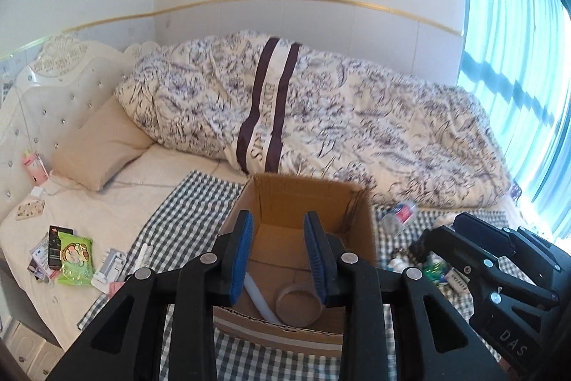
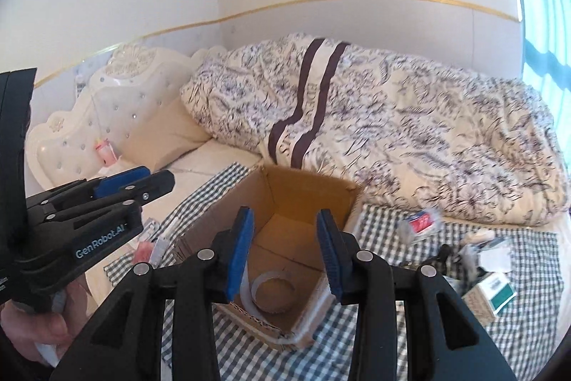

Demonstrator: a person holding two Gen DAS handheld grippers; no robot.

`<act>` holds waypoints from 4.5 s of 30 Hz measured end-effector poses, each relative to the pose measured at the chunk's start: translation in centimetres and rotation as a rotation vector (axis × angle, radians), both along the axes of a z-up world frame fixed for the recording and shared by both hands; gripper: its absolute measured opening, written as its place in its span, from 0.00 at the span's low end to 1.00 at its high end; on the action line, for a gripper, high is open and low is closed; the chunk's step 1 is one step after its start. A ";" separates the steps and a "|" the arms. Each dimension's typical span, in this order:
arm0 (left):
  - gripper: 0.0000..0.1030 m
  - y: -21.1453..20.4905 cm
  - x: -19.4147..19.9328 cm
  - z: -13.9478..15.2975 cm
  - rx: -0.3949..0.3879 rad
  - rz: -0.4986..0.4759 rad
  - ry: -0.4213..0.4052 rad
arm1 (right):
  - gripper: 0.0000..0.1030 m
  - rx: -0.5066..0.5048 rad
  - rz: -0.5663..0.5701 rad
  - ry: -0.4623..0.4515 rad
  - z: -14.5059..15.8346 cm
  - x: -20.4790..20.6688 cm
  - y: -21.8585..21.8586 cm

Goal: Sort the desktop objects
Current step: 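Open the left tool to drop the tube while the right tool releases the tape roll, then move both open tools back toward the items on the checkered cloth, then grasp the green medicine box with the right tool while the left tool grasps the white plush toy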

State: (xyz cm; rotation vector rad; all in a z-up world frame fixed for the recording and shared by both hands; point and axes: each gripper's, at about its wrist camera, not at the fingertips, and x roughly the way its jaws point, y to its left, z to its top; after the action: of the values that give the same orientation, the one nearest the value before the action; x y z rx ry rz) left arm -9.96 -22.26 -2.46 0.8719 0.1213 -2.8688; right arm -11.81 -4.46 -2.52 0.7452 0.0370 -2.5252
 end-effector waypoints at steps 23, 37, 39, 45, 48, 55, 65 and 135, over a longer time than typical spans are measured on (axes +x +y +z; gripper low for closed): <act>0.31 6.9 9.8 8.9 0.014 -0.056 0.211 | 0.36 -0.032 -0.101 0.159 9.0 9.7 8.6; 0.41 10.9 12.1 10.1 0.021 -0.119 0.229 | 0.38 -0.036 -0.147 0.172 9.6 12.6 12.7; 0.41 11.5 12.0 10.0 0.022 -0.126 0.225 | 0.38 -0.037 -0.158 0.171 9.5 12.5 13.4; 0.50 13.4 11.1 9.0 0.017 -0.149 0.207 | 0.51 -0.046 -0.206 0.167 9.0 12.1 16.1; 0.54 14.3 10.4 8.4 0.015 -0.155 0.196 | 0.52 -0.047 -0.229 0.154 8.6 11.6 17.7; 0.62 16.2 8.8 6.8 0.022 -0.170 0.172 | 0.63 -0.039 -0.279 0.133 7.3 10.5 20.8; 0.81 18.6 5.9 4.1 0.023 -0.189 0.146 | 0.75 -0.043 -0.337 0.084 4.7 8.0 24.5; 1.00 22.4 -14.8 -23.2 0.005 -0.150 -0.279 | 0.82 0.237 -0.095 -0.274 -21.7 -10.9 27.1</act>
State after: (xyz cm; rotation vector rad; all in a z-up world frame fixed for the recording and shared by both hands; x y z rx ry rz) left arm -24.79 0.13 -25.65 1.3230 0.0331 -2.8422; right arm -22.69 22.69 -24.24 1.2080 0.2143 -2.5101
